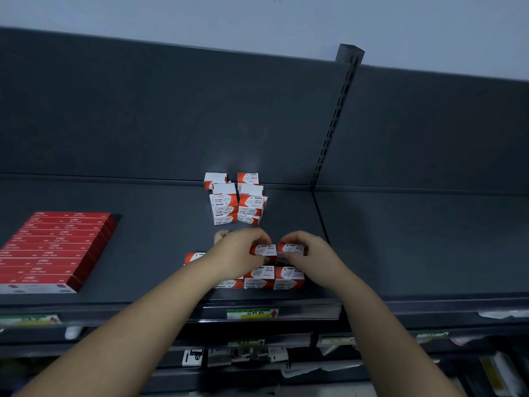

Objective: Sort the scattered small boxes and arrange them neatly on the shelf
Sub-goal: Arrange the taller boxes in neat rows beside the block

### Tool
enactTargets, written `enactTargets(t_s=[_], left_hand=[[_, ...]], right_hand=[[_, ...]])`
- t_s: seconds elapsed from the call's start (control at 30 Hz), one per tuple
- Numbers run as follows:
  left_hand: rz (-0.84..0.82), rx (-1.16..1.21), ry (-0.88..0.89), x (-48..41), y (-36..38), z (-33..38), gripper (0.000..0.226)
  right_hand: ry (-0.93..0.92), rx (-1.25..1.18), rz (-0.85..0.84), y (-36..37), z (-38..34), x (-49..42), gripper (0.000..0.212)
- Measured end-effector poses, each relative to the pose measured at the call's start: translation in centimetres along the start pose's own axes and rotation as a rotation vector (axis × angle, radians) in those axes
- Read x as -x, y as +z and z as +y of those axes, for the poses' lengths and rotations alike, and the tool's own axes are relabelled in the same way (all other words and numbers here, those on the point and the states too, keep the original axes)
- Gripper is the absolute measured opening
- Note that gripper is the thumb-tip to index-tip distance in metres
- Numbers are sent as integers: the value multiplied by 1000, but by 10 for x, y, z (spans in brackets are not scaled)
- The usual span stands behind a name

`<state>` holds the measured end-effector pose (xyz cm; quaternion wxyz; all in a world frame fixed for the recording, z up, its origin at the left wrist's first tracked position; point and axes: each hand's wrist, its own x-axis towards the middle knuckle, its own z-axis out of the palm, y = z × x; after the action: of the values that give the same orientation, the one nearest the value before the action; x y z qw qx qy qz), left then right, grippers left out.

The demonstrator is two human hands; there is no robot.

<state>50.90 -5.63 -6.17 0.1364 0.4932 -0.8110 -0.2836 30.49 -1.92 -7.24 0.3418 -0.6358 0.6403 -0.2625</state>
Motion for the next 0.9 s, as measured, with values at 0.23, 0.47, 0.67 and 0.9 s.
enactTargets(t_s=[0.23,0.47,0.67,0.9], left_hand=[[-84,-35,64,1,-7,-8,29],[-88,-85,157,8,-11,-19,28],[-54,-127,154,30,-37,-43,88],[-26,-27,80,59,-44,-84,95]], right_hand=[[-5,-10,-115,-3,-2,4,24],[-22,37,-179,-3,-9,6,28],[-25,100,-208,-2,-11,16,59],[-84,204,-206,10,-4,20,87]])
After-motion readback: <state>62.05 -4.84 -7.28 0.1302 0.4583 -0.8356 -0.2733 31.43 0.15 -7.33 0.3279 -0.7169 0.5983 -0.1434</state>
